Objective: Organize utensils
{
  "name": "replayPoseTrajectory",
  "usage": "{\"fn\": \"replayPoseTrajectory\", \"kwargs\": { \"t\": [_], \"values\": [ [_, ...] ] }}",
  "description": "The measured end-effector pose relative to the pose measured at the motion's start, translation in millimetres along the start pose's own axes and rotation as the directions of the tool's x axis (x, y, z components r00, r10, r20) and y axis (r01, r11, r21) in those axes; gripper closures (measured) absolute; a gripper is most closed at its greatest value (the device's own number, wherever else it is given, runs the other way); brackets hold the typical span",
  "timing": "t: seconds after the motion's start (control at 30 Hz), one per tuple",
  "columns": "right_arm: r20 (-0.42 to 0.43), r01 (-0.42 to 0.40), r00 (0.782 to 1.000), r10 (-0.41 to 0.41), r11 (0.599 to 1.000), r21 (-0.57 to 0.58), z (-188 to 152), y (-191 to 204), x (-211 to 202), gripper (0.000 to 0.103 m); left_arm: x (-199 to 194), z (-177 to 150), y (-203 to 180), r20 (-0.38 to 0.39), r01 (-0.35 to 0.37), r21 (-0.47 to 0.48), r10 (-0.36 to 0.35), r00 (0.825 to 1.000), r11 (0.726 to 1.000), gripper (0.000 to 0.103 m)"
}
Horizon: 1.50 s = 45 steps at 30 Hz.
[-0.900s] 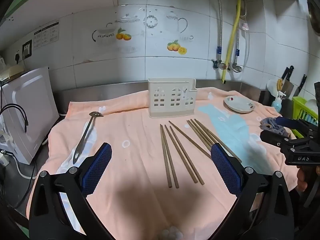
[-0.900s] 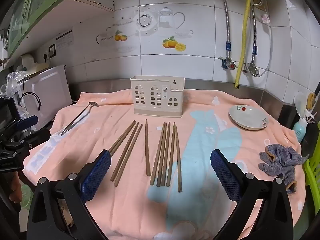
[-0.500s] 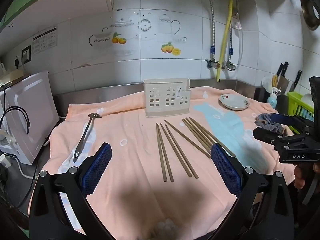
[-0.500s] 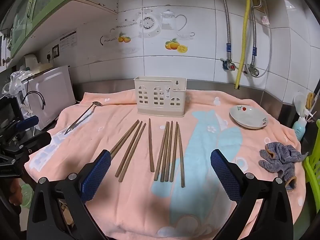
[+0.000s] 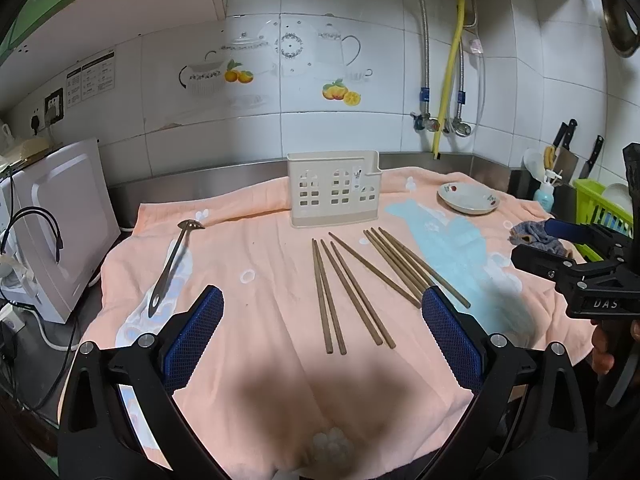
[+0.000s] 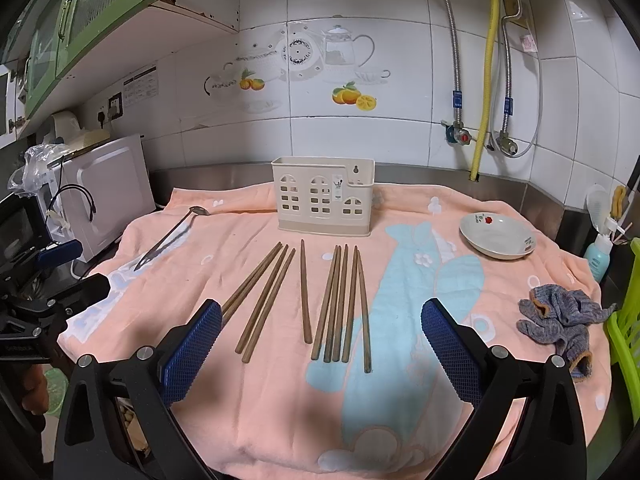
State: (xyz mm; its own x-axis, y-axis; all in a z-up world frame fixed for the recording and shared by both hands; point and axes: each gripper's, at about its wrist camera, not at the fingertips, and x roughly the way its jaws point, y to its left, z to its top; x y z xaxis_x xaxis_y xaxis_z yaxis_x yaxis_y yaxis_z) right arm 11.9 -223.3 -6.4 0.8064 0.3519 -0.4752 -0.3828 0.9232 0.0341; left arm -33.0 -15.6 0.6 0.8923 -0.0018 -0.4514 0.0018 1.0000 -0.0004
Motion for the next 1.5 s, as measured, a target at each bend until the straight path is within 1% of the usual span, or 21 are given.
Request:
{"fn": "replayPoseTrajectory", "kwargs": {
  "t": [1.5],
  "values": [
    [0.014, -0.014, 1.000, 0.014, 1.000, 0.000, -0.4, 8.0, -5.6, 0.006, -3.9, 0.9, -0.5, 0.001, -0.005, 0.006, 0.005, 1.000, 1.000, 0.005]
  ]
}}
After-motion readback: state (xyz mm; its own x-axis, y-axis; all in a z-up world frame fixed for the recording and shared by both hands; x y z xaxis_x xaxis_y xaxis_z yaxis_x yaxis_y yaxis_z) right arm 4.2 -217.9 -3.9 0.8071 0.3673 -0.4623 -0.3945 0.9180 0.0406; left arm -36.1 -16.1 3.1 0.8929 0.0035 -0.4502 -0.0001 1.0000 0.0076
